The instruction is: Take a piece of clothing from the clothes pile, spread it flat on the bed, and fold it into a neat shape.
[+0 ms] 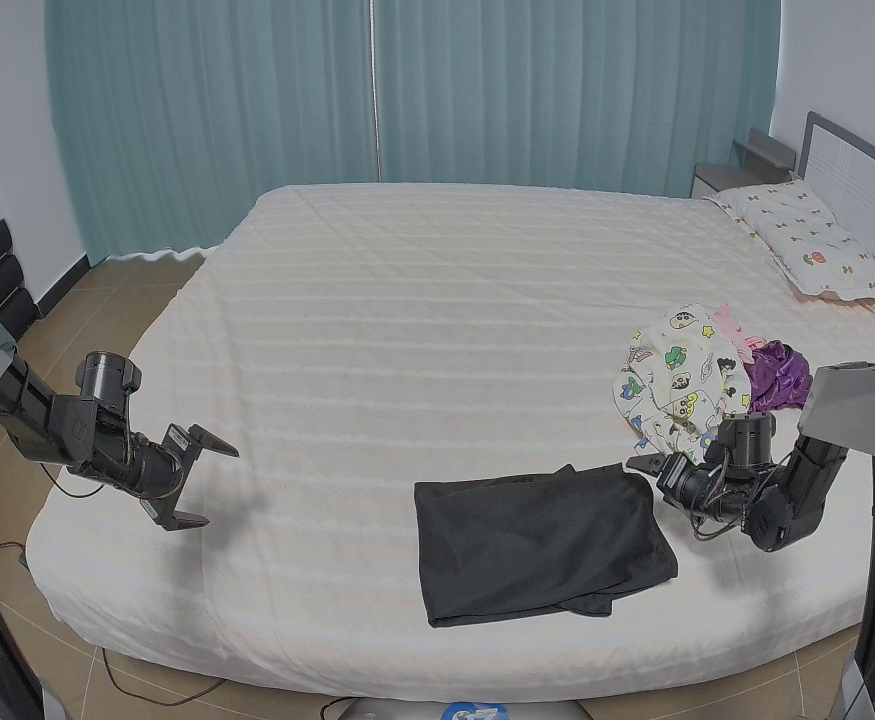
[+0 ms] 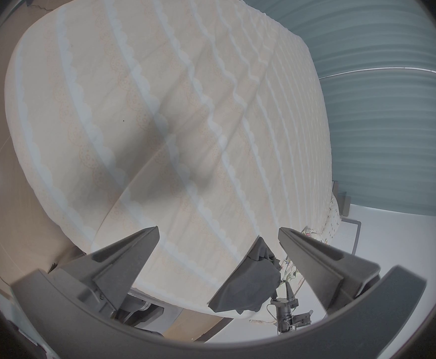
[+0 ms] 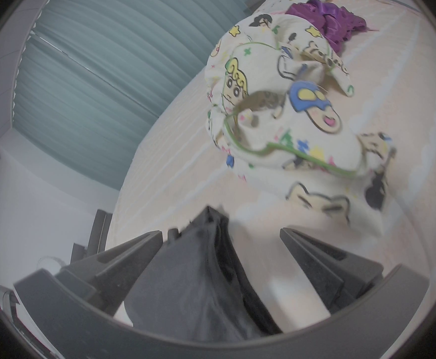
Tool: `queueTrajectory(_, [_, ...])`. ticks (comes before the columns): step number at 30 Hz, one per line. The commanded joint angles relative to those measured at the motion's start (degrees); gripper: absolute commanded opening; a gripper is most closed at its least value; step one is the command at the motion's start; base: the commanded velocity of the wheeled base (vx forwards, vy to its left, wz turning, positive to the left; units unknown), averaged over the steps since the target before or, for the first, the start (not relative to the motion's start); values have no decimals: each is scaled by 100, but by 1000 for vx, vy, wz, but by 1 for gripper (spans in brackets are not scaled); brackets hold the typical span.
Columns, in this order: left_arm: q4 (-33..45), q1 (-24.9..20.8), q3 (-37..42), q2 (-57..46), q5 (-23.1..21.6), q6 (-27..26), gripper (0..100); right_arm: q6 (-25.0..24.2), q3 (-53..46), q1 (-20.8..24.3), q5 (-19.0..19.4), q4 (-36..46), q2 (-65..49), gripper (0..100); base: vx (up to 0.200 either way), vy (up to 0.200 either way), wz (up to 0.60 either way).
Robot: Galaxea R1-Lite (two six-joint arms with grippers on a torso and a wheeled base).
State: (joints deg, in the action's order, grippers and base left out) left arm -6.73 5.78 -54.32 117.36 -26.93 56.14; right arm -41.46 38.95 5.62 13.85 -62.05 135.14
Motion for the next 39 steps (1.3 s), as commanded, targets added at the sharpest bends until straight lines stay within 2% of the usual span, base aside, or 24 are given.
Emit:
queueTrajectory(1, [-4,2,-8,-2,-5,2,100,639,-1003,-26,487,-26,-568,100,0,0,0])
queueTrajectory(4, [-4,2,0,-2,-5,2,100,938,-1337,-26,558,-88,-612,100,0,0,0])
queueTrajectory(11, [-4,2,-8,-2,-5,2,100,1008,-1627,18,610,-220,-559,100,0,0,0])
queueTrajectory(12, [-4,11,-8,-2,-5,2,100,1026,-1680,27,610,-220,-568,0,0,0,0])
queueTrajectory(19, [-4,11,-17,-2,-5,11,100,1465,-1979,-26,610,-202,-586,0,0,0,0])
queueTrajectory(39, [-4,11,-8,-2,-5,11,100,1931,-2401,-219,601,-299,-639,0,0,0,0])
